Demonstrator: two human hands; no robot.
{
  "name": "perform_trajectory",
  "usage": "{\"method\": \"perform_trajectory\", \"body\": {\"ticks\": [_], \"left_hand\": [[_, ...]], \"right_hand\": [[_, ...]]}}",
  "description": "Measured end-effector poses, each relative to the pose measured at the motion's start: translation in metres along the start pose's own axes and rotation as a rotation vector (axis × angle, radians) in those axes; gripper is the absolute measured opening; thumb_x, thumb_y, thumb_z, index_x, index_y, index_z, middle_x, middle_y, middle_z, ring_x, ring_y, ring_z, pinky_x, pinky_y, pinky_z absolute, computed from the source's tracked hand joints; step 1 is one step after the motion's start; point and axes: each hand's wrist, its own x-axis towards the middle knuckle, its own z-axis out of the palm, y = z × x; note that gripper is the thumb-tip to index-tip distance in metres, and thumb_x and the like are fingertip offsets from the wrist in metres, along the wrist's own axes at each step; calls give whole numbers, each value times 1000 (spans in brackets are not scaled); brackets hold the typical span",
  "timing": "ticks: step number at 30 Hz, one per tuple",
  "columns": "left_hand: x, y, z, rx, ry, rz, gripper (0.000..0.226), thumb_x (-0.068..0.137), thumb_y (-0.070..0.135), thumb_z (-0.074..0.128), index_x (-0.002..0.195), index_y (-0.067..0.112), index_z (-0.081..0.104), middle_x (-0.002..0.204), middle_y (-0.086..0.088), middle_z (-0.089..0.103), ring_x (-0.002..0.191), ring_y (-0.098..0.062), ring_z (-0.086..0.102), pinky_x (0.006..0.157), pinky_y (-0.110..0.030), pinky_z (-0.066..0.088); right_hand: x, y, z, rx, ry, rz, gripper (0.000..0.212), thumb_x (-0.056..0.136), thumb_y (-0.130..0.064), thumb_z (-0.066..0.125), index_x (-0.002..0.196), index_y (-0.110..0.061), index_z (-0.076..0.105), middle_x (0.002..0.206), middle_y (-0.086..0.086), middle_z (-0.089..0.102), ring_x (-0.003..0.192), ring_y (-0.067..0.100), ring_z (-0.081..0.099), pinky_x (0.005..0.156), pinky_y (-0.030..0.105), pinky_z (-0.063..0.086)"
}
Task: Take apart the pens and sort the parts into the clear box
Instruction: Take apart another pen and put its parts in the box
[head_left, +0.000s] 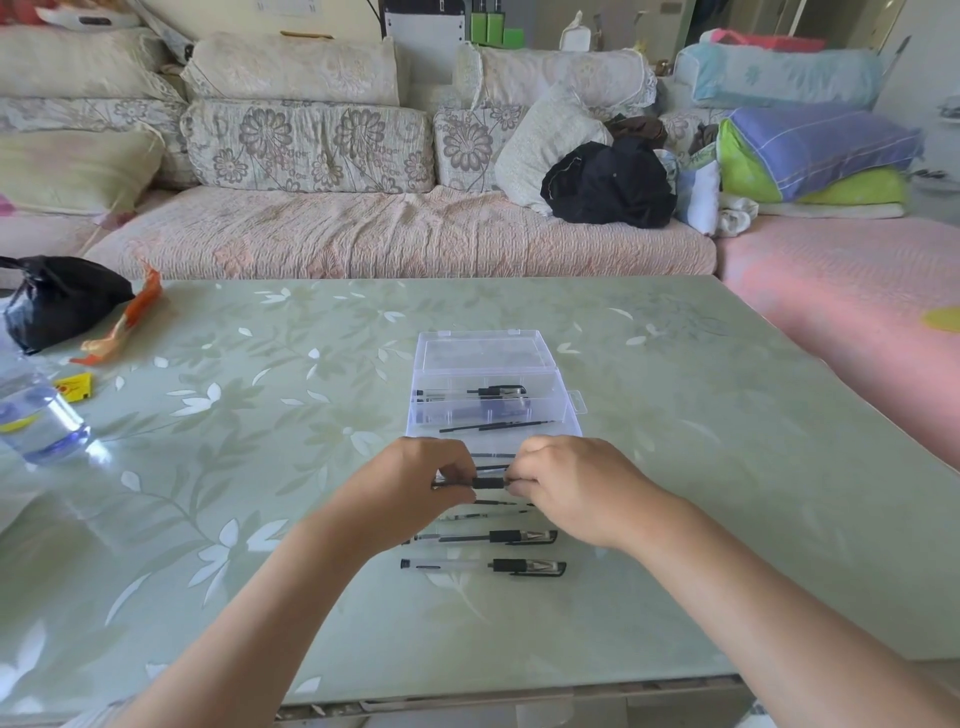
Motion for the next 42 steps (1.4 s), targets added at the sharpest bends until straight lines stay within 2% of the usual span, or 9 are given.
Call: {"method": "perform_trajectory", "body": {"ticks": [4,8,13,19,22,26,33,37,42], "left_hand": [[0,3,-2,-20,-21,-57,12,87,32,68,76,35,68,66,26,60,49,-15,51,41,-20,42],[-2,4,-2,8,-60,-71,19,91,32,58,75,31,68,74,10,67,65,-28,62,46,-27,48],[-1,4,-3,115,-60,-57,22,96,36,51,80,32,65,79,17,68,40,-7,46,43,-18,40],[-2,8,0,153,-106,-31,23,97,37,49,81,28,65,83,10,67,47,5,50,52,-19,38],[-2,8,-1,175,-84,-34,23,97,36,49,80,29,62,82,8,66,48,7,50,51,-18,36],[-2,6,-3,171,-61,-37,21,97,37,49,86,27,64,80,5,65,45,2,50,54,-22,43],[-2,4,1,137,-84,5,11,92,41,60,101,39,54,83,11,59,50,4,51,51,-19,38],[-1,3,0,195,-56,40,8,93,37,60,98,39,54,96,15,62,57,16,50,51,-17,34],[-1,-1,0,186,-20,31,6,89,40,62,89,42,56,91,19,60,63,-6,61,50,-17,42]], "right_hand": [[1,-1,0,-2,93,4,24,98,-38,49,105,-30,70,103,-10,63,97,15,55,71,29,39],[2,-3,0,18,144,30,21,92,-44,56,104,-33,69,105,-14,65,99,11,56,71,28,34],[0,-4,-2,77,165,45,20,92,-45,57,97,-32,71,97,-14,63,92,11,55,70,28,39],[-1,-6,-2,82,113,83,24,82,-46,68,98,-33,57,104,-17,57,84,7,48,70,27,35],[-1,-7,1,82,47,55,33,88,-56,55,112,-34,59,110,-16,55,97,12,55,76,29,40],[0,-4,1,62,26,39,26,99,-39,42,107,-32,66,103,-11,60,100,16,55,76,31,43],[0,-7,-3,71,143,103,11,87,-38,65,95,-32,65,101,-14,63,97,11,57,70,28,37],[0,-7,-3,115,112,103,30,83,-50,65,108,-33,60,109,-16,60,100,11,57,79,30,44],[1,-4,-2,92,24,47,26,97,-43,47,103,-29,68,99,-9,62,94,15,54,74,31,42]]}}
